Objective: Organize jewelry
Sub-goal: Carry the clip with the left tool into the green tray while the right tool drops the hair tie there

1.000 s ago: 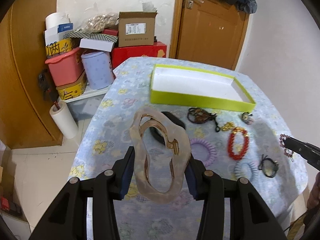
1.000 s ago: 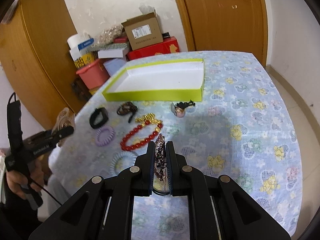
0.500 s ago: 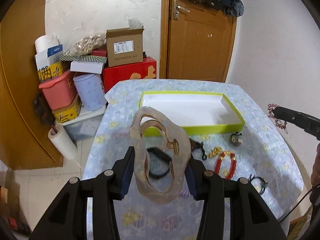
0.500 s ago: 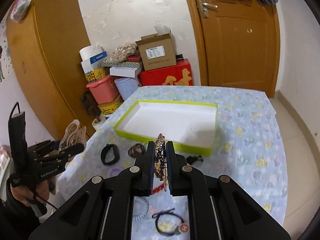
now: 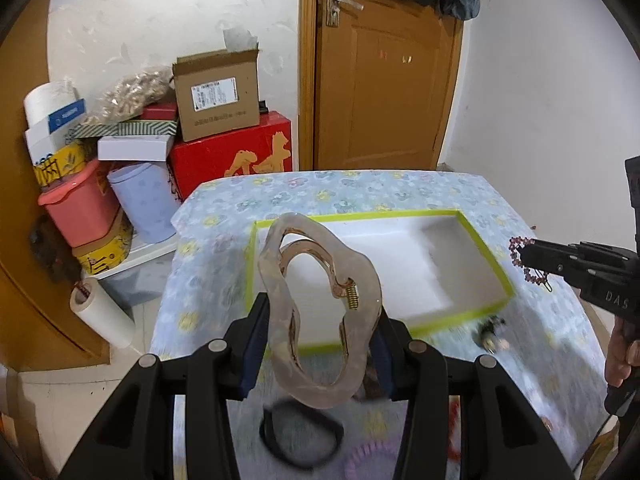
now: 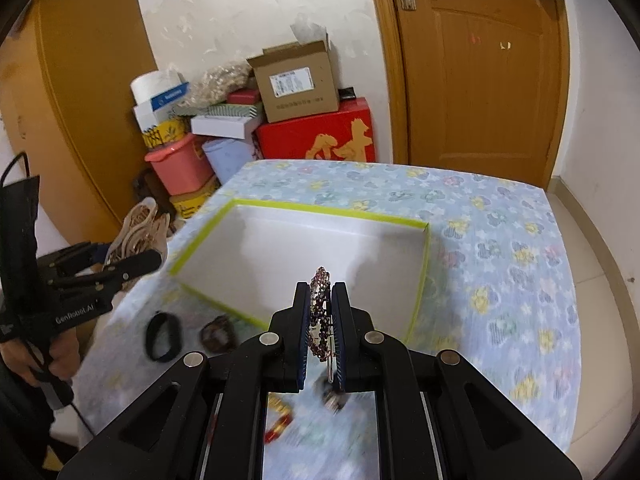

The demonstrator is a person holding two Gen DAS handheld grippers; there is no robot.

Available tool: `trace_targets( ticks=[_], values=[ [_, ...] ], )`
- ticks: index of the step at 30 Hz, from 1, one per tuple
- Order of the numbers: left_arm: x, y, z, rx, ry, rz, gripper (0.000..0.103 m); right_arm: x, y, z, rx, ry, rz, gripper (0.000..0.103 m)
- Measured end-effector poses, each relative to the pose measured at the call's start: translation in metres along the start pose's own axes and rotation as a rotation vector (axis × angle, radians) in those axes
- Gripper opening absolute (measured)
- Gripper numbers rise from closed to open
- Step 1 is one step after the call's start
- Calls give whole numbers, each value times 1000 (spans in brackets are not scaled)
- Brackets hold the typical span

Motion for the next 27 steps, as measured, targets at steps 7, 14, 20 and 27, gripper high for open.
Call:
trace_targets(
  ticks=[7, 14, 20, 27],
  values=[
    [-15, 64, -7, -17, 19, -69, 48, -11, 55, 38, 41, 40, -65, 11],
    [-16, 107, -9, -31, 46, -127, 48, -16, 86, 63, 73, 61, -103, 11],
    [-15, 130, -12, -45, 58, -156, 49, -15, 101, 72, 83, 60, -122, 11],
    [-12, 135, -6, -27, 85, -168, 50, -17, 101, 69, 85, 48, -129, 18]
  ],
)
Point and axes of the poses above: each gripper's, at about its wrist camera, not at the fingertips, and y roughly the way its jaws point, z to its right, x to its underside, the point moved 8 cm from there along y, roughly the way its jaws point, and after that the axes turned 4 degrees about -x, right-handed, at the moved point
